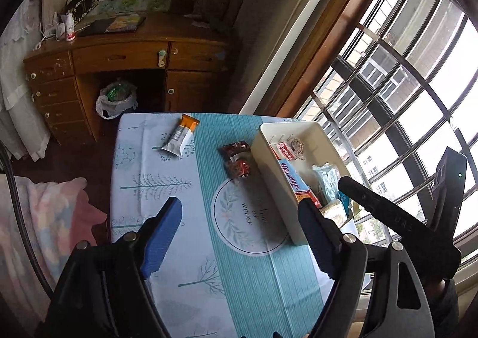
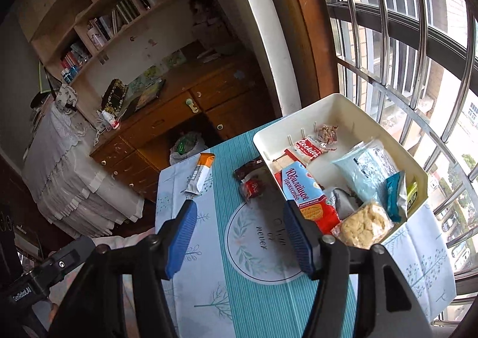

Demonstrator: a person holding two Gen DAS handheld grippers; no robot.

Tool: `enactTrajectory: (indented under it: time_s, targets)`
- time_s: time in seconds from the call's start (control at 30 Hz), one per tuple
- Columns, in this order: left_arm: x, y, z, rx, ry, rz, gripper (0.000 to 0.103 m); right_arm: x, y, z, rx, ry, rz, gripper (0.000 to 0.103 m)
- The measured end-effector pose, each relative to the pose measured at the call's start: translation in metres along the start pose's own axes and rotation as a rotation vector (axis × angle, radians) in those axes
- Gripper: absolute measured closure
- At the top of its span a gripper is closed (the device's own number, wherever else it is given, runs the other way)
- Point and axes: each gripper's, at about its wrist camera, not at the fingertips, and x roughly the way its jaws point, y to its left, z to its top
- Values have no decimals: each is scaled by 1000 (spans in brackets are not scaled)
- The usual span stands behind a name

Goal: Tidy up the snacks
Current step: 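Withdraw both tools from the tray toward the orange-white bar and red packet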

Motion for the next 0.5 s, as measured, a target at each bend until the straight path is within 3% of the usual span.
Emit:
enactTrajectory:
  time_s: [0.5]
  targets:
    - [57,32,65,101,68,144,24,67,21,-1,80,135,33,40]
